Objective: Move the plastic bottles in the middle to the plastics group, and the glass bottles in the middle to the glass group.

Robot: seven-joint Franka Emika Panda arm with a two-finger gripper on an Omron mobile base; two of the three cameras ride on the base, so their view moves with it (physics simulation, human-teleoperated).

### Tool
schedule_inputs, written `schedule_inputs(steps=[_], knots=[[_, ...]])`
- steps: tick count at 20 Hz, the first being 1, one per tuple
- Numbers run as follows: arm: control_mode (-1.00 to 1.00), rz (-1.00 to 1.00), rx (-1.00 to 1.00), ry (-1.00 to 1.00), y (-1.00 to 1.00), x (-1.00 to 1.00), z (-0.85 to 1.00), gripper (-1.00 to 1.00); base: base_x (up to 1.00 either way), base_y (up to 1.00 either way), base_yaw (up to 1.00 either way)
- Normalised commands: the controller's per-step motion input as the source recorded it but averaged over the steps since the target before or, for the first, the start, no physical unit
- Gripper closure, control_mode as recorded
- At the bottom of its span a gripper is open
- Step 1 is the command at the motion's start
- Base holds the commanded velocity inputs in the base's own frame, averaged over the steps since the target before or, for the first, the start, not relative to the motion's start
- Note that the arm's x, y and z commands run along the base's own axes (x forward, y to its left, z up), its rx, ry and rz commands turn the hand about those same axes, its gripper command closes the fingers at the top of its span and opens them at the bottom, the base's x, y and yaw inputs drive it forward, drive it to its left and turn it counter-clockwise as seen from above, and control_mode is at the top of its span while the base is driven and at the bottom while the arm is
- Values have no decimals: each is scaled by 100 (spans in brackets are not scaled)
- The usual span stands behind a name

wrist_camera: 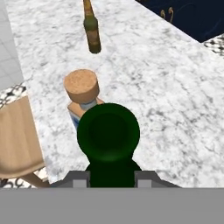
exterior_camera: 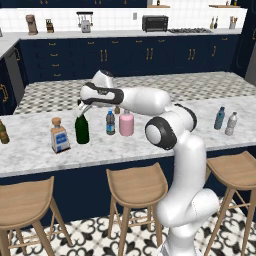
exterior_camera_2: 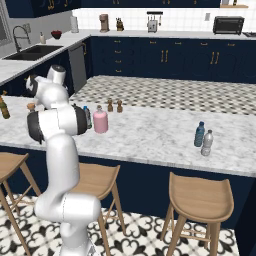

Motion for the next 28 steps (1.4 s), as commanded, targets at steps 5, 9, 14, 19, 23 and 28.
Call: schedule_inputs(steps=[5, 9, 14, 19, 23, 28], knots=[[-100, 7, 0, 0, 6, 0, -31, 100, 0, 0, 0], [-100, 6, 0, -1, 12, 0, -43, 100, 0, 0, 0], [-100, 6, 0, -4, 9, 0, -22, 100, 0, 0, 0], [-100, 4, 0, -2, 0, 0, -27, 100, 0, 0, 0], [-100, 4, 0, -1, 0, 0, -16, 100, 0, 0, 0], [-100, 2, 0, 0, 0, 0, -2, 100, 0, 0, 0]])
